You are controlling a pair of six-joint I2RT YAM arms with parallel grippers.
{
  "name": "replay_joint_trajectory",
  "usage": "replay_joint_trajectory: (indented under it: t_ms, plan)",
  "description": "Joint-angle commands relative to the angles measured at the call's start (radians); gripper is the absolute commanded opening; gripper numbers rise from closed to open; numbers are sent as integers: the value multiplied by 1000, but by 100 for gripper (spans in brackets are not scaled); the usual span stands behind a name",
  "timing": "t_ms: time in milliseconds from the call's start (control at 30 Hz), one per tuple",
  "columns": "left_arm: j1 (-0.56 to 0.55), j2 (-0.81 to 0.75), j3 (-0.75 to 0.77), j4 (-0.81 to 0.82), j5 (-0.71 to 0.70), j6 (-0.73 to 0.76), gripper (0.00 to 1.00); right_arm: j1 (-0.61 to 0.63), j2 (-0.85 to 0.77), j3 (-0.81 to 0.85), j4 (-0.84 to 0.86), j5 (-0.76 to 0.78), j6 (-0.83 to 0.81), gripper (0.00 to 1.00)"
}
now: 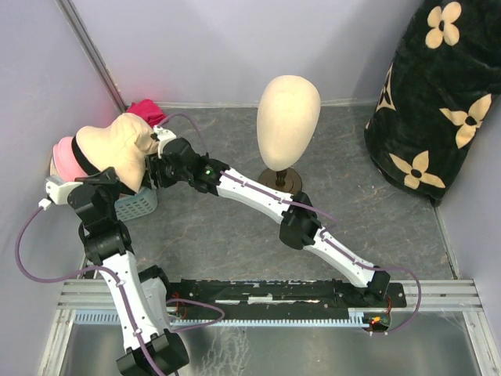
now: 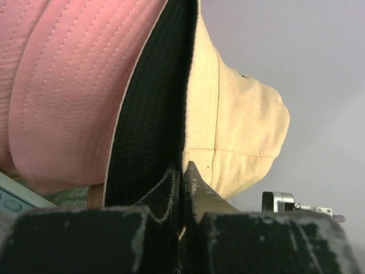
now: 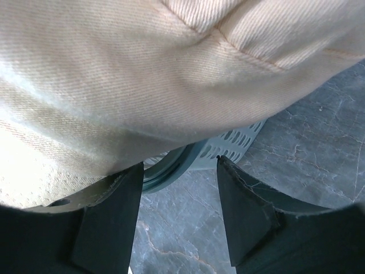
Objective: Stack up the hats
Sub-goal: Move the bin to the center of the board.
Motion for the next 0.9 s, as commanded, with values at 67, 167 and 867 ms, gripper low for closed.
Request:
replay_joint_trajectory:
  t_ms: [67,167,867]
  plan:
    - [7,-25,0,-93,16,60,3,-1,19,61,36,-69,-3,60]
    - [7,-43,2,-112,14,65,3,-2,29,69,42,-90,7,58]
    - [6,-93,29,-220,31,51,3,-3,-23,-24,72,-121,43,30]
